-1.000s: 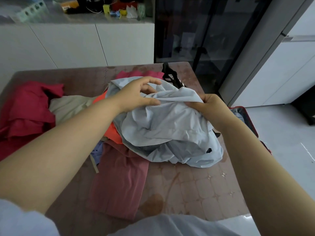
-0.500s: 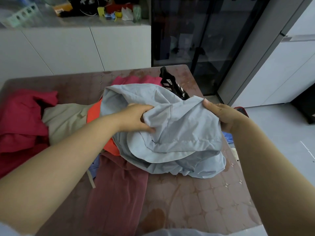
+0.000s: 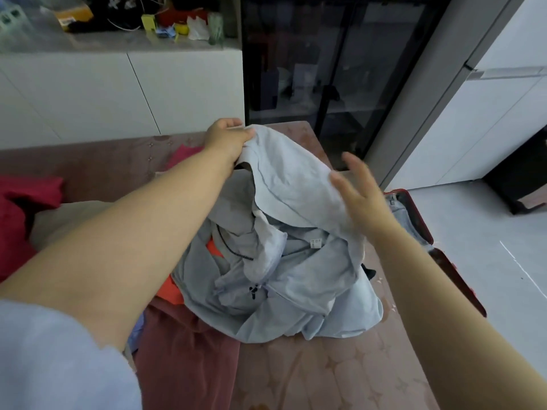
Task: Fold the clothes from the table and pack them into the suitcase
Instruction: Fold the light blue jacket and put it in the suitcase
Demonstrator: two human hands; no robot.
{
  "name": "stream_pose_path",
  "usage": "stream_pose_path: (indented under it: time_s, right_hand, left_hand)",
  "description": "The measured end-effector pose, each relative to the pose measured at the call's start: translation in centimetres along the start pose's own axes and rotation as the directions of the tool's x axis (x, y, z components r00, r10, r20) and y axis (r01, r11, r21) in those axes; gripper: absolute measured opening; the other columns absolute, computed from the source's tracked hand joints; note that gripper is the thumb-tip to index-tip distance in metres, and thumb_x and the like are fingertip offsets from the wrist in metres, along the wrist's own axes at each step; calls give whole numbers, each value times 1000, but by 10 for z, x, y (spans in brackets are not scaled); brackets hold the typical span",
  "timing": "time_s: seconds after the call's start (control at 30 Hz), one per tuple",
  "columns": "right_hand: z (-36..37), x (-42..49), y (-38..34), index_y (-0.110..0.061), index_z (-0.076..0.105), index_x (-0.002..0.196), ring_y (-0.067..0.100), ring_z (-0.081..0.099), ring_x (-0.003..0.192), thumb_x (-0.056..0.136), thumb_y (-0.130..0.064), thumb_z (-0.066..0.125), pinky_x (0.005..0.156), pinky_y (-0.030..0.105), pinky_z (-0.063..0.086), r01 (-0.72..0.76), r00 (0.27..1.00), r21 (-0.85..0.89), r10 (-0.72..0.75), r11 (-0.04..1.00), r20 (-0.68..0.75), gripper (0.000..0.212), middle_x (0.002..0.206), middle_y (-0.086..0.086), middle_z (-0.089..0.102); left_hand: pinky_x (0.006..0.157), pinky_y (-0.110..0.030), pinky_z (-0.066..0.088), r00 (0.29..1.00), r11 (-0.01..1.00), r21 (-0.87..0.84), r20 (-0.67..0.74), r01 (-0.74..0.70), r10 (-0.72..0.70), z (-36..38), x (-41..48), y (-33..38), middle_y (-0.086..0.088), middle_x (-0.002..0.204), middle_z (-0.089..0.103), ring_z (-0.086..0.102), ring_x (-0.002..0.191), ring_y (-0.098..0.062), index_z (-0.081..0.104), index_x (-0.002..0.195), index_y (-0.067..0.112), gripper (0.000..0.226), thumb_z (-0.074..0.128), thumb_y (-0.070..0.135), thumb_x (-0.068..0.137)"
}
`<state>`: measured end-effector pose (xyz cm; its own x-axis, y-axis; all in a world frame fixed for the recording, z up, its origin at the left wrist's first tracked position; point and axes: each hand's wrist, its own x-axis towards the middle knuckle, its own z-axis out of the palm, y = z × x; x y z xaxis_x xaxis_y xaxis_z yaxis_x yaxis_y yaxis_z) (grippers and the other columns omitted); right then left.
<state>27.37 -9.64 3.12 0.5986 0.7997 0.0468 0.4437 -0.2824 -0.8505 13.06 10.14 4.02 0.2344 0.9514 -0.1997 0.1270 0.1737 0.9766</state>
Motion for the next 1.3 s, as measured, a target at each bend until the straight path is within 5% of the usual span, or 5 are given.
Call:
stream_pose_path:
  time_s: [0.17,0.47,0.8,0.93,1.3]
  right_hand:
    - [35,-27,8,-52,-3,143,21,-9,145,70,-75,58,117,44,-10,424,858,-534,-136,731,495,98,159,-6,-8]
    - [30,-17,56,-27,20,150,25,22,141,91,-51,47,117,43,5,48,984,-591,65,805,169,69,155,3,25]
    - [36,-75,31,-27,44,137,11,32,132,85,-61,37,116,42,3,337,935,-302,-355,892,-7,62,141,-5,42]
    - [27,-93,48,-25,43,137,18,34,133,82,-66,37,115,53,10,193,964,-306,-238,932,-117,68,141,-1,44]
    - [10,-134,108,-33,1,149,25,18,143,50,-73,71,115,49,19,132,987,-231,-105,964,124,127,158,2,15]
  left_hand:
    - [99,-22,29,954,920,348,290,-179,76,0,-5,-26,-3,147,37,42,129,-17,30,145,17,51,36,40,100]
    - [112,-49,-5,861,286,825,509,-487,-1,-105,-7,-74,10,144,42,21,141,-17,49,133,31,58,64,49,80]
    - [103,-25,14,834,485,685,506,-544,221,-111,-18,-29,-22,87,63,57,85,-28,61,84,-2,25,60,23,89]
    - [67,-18,35,808,569,592,529,-571,261,-117,-41,-8,-4,72,58,47,67,-8,62,85,1,18,60,18,90]
    - [74,-29,42,876,605,634,373,-482,307,-181,-95,-9,-11,82,65,53,78,-16,65,81,8,14,63,21,88]
